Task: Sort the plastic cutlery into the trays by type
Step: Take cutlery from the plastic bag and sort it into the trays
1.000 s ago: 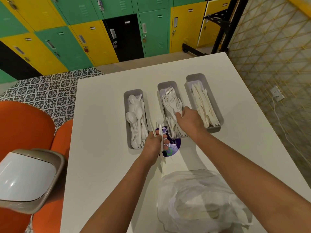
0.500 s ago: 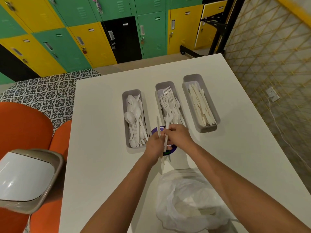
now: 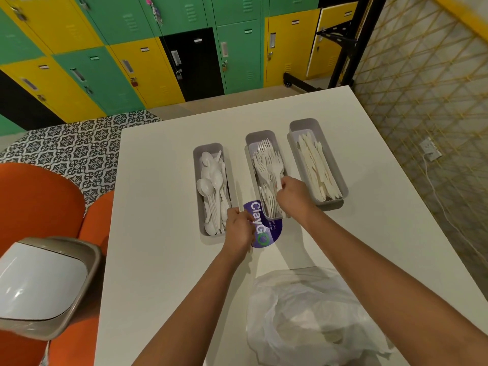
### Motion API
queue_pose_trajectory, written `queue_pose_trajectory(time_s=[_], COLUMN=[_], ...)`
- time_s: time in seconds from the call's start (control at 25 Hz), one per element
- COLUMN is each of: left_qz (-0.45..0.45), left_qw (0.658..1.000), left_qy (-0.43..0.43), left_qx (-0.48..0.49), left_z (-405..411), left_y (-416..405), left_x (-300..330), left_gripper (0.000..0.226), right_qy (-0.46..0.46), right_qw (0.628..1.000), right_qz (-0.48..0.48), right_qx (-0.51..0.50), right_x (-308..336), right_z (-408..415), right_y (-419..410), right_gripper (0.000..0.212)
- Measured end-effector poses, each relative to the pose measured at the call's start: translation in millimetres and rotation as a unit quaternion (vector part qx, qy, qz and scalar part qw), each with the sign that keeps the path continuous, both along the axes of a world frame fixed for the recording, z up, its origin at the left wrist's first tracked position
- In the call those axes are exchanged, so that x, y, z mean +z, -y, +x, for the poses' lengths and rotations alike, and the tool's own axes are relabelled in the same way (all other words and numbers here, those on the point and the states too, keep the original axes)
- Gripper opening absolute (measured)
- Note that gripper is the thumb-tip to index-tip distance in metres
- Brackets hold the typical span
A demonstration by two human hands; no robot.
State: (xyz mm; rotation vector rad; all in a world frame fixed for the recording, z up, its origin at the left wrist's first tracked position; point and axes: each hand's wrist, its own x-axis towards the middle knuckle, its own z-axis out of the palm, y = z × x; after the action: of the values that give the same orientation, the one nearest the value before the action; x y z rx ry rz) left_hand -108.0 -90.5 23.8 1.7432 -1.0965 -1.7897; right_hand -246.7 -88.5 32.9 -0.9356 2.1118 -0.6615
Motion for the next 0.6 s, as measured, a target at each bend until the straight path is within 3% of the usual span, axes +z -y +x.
queue_pose_trajectory(time_s=[0.24,0.44,0.6], left_qz=[-0.017,0.046,0.041], left_qw=[0.999,0.999,0.999], left_qy=[0.010,-0.030,-0.023], left_qx=[-0.027,0.004,-0.011], left_z=[3.9,4.9,4.7], left_y=[1.8,2.3,1.4], left_x=[-12.5,-8.3,-6.6], left_gripper=[0.022,0.022,0.027], right_qy=[-0.054,-0.083,-0.094], right_qw=[0.998,0.996,0.993], right_qz=[0.001,0.000,-0.068], right_qx=[0.016,0.039,0.032], right_x=[-2.5,-12.9,-11.3], right_z=[-4.1,-1.7,-0.5], right_y=[20.0,17.5,7.0], right_gripper=[0.013,0.010,0.018])
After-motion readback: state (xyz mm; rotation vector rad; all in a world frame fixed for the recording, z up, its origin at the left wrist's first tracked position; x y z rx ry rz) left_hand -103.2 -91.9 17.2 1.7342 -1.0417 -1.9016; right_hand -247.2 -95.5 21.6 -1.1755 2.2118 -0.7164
